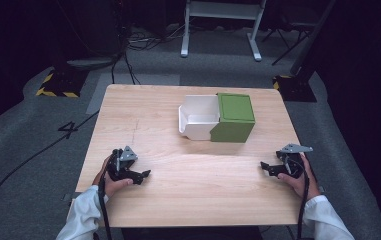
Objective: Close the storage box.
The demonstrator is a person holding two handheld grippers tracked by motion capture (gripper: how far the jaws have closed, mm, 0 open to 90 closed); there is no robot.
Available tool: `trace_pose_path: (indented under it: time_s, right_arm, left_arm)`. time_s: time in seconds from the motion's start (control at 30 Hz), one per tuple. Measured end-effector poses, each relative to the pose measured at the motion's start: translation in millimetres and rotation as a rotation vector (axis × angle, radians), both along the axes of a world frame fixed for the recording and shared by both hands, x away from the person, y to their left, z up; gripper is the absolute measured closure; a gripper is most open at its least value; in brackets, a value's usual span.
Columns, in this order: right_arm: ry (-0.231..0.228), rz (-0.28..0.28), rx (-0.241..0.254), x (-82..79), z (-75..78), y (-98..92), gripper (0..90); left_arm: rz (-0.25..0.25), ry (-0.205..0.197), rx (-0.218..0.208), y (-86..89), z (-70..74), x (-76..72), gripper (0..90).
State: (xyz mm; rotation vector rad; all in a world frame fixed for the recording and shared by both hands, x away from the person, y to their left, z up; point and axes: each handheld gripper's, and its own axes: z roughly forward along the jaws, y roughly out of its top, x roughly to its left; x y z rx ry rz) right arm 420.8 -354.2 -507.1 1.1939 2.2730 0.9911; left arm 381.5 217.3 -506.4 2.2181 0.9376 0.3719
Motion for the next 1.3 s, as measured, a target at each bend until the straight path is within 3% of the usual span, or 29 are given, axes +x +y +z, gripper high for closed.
trace_pose_path:
  time_s: [0.23,0.37,0.5,0.57,0.67,0.77,0.9,1.0,1.13,1.3]
  right_arm:
    - [0.0,-0.005,0.001,-1.7,0.0,-1.3,11.4]
    - [0.0,-0.008,0.002,-2.3,-0.1,-1.3,11.4]
    - [-0.002,-0.016,-0.001,-3.0,-0.1,-1.4,11.2]
    - [-0.001,-0.022,-0.002,-4.0,0.0,-2.0,11.2]
    - [-0.001,-0.033,-0.001,-6.1,-0.1,-3.0,11.2]
    - [0.0,-0.034,0.0,-6.9,-0.1,-3.5,11.1]
    - [0.0,-0.034,-0.001,-6.8,-0.1,-3.6,11.1]
    - [0.0,-0.033,-0.001,-6.7,-0.1,-3.6,11.1]
    - [-0.001,-0.033,-0.001,-6.7,-0.1,-3.6,11.1]
    - [-0.001,-0.032,-0.001,-6.7,-0.1,-3.6,11.0]
  left_arm:
    - [0.011,0.003,0.001,-1.8,-0.3,3.0,12.3]
    - [0.026,0.004,0.003,-5.0,0.0,12.1,11.8]
    - [0.067,0.01,0.004,-4.5,1.3,29.4,12.1]
    - [0.127,0.008,0.007,-3.7,3.8,36.9,20.0]
    - [0.155,0.033,-0.076,-3.6,6.6,47.8,21.0]
    - [0.178,-0.005,-0.109,-9.4,15.0,55.0,22.1]
    - [0.214,-0.046,-0.133,-20.6,25.3,65.3,26.6]
    - [0.227,-0.055,-0.171,-31.7,34.4,76.8,29.5]
    - [0.203,-0.095,-0.18,-47.2,45.9,90.4,30.8]
    - [0.208,-0.093,-0.226,-65.0,54.4,111.5,34.6]
